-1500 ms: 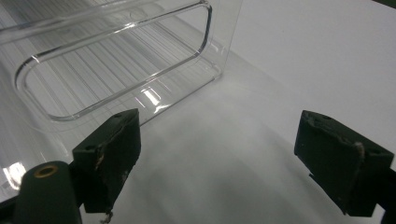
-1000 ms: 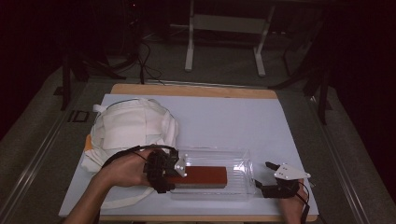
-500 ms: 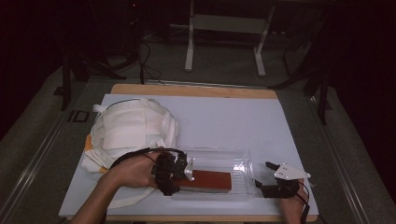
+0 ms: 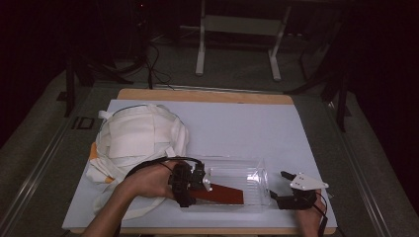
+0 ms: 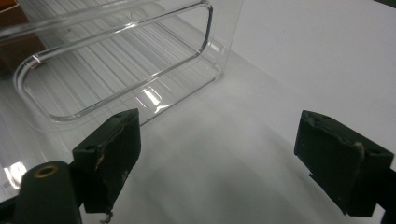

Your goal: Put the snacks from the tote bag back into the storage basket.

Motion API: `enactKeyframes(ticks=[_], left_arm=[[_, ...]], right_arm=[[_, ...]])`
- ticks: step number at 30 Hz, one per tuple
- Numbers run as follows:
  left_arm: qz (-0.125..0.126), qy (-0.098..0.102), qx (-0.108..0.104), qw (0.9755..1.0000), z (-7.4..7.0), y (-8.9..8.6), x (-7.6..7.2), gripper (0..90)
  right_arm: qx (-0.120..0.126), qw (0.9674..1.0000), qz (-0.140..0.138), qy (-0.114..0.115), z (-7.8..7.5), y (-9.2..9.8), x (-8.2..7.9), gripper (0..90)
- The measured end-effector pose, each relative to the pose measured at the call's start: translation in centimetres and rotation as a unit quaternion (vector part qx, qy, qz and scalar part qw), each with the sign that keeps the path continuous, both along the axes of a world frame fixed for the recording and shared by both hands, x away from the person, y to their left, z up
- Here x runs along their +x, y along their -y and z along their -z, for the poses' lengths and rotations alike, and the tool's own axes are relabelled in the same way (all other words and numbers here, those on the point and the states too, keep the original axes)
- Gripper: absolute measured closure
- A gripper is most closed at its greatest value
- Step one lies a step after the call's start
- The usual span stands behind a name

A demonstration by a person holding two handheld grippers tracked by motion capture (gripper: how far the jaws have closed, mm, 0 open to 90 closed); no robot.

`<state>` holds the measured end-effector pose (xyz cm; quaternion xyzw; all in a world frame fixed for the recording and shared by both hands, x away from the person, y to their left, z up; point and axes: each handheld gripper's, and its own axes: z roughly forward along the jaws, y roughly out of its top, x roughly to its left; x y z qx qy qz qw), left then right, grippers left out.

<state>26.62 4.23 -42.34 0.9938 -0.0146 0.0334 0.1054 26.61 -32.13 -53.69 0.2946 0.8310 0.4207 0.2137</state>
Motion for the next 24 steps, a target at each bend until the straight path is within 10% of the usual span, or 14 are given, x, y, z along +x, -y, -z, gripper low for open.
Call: enactKeyframes(ticks=[9,24], left_arm=[[0.001,-0.026,-0.032,0.9991,-0.1,0.3,0.3,39.0],[-0.012,-0.048,-0.013,0.9987,0.8,1.3,0.2,26.0]], right_arm=[[-0.001,1.0,0.0,-0.002,0.0,0.0,0.0,14.6],[-0.022,0.9998,-0.004,-0.002,0.1,-0.5,0.0,14.6]])
